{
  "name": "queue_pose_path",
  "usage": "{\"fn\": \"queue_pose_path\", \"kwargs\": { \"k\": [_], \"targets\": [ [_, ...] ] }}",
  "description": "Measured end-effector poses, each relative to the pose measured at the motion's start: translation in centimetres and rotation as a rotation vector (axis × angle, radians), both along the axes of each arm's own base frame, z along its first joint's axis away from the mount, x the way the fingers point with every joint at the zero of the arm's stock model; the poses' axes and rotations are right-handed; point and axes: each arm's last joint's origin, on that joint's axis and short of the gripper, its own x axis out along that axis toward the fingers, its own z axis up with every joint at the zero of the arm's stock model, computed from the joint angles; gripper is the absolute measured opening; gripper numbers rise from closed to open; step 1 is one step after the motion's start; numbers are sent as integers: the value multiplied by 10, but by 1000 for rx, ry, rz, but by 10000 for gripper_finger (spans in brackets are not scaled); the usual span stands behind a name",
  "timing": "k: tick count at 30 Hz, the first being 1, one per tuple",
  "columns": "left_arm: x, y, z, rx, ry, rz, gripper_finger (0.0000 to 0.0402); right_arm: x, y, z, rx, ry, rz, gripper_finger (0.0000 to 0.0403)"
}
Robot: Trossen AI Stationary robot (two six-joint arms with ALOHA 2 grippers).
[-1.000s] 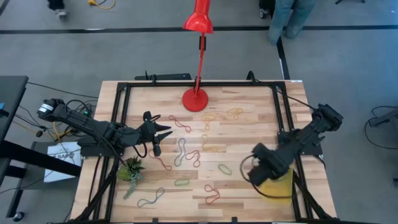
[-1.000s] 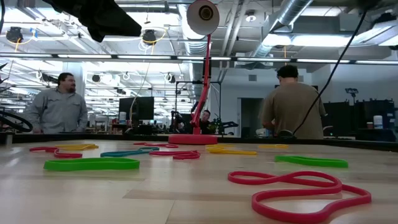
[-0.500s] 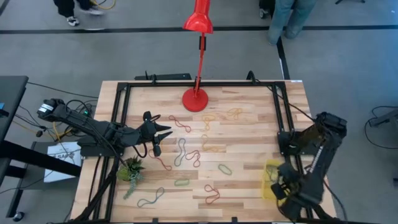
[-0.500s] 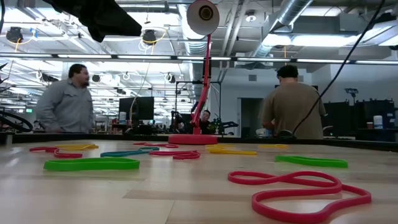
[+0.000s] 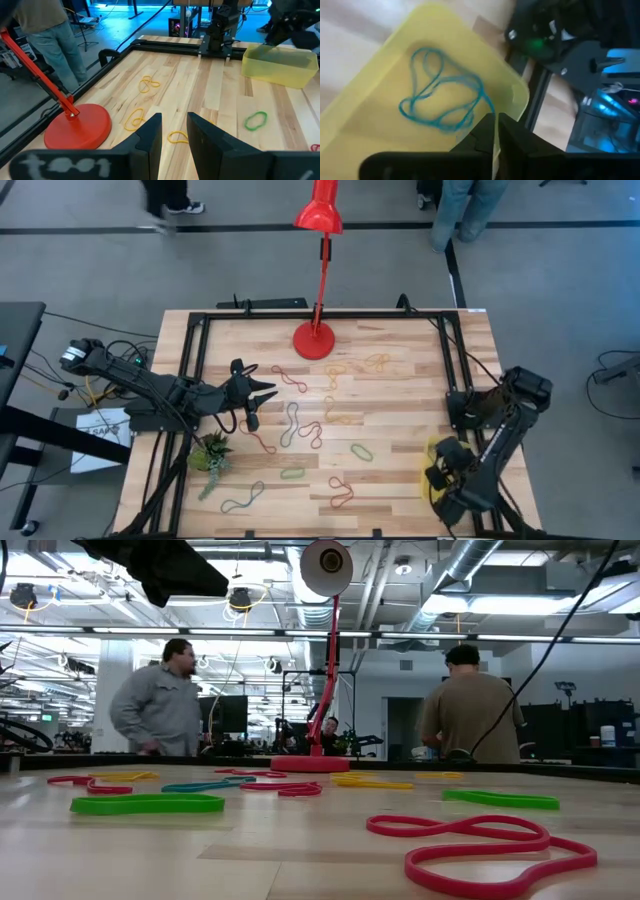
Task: Pick and place rubber bands into bin
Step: Put the blue rubber band into the container
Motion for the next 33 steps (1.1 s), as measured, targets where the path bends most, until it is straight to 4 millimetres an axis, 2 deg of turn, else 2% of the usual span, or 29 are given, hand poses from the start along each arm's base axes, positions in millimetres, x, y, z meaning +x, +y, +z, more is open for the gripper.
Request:
{"fn": "queue_pose_path", "kwargs": {
  "k": [5, 11, 17, 20, 22, 26, 29, 33],
  "targets": [
    [1, 5, 0, 2, 1, 27, 82, 7, -11, -12, 7, 28, -5, 58],
    [3, 13, -1, -6, 4, 59, 82, 21, -12, -17, 80, -22, -9, 82],
    [1, 15, -6, -24, 46, 78, 82, 29, -14, -17, -38, -238, 112, 87],
    [-1, 15, -10, -74, 66, 101, 82, 33, -9, -9, -68, -345, 171, 87],
    [-2, 15, -13, -87, 91, 107, 82, 35, -5, -3, -108, -434, 250, 87],
    [1, 14, -18, -71, 131, 95, 82, 41, -4, 5, -274, -563, 557, 87],
    [8, 12, -25, -122, 155, 49, 82, 48, -9, 8, -404, -534, 755, 87],
    [19, 7, -41, -241, 230, -12, 82, 61, -19, 12, -551, -532, 854, 87]
  ]
}}
